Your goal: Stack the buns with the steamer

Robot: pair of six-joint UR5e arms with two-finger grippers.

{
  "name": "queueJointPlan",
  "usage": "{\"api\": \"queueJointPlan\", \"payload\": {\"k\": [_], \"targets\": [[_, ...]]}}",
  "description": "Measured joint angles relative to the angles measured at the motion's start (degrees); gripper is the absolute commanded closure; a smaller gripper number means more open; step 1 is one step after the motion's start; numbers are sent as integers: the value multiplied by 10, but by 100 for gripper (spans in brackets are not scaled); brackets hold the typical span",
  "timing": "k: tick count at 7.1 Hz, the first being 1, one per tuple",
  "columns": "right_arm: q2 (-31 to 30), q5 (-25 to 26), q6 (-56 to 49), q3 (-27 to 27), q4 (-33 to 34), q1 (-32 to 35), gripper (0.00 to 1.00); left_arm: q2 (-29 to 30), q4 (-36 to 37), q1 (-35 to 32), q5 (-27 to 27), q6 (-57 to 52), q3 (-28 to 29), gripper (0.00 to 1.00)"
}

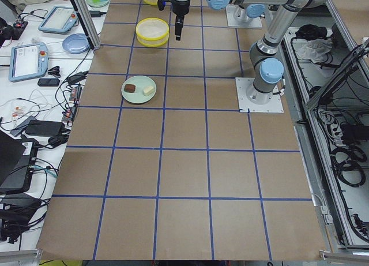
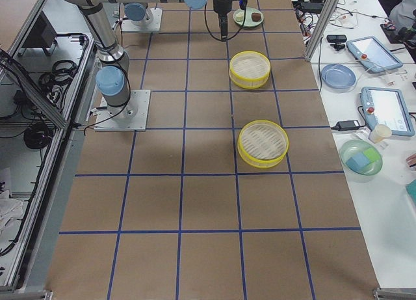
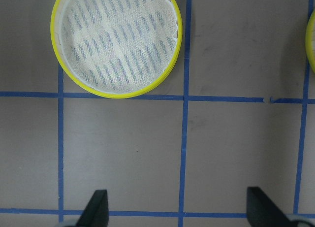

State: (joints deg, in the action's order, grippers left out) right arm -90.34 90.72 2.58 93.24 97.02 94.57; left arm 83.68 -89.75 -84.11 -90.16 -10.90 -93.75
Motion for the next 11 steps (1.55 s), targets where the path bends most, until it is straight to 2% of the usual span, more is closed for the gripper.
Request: {"api": "queueJointPlan", "payload": {"k": [11], "targets": [[3, 1, 3, -3, 10, 0, 0, 6, 15, 9, -3, -19, -1, 0]]}}
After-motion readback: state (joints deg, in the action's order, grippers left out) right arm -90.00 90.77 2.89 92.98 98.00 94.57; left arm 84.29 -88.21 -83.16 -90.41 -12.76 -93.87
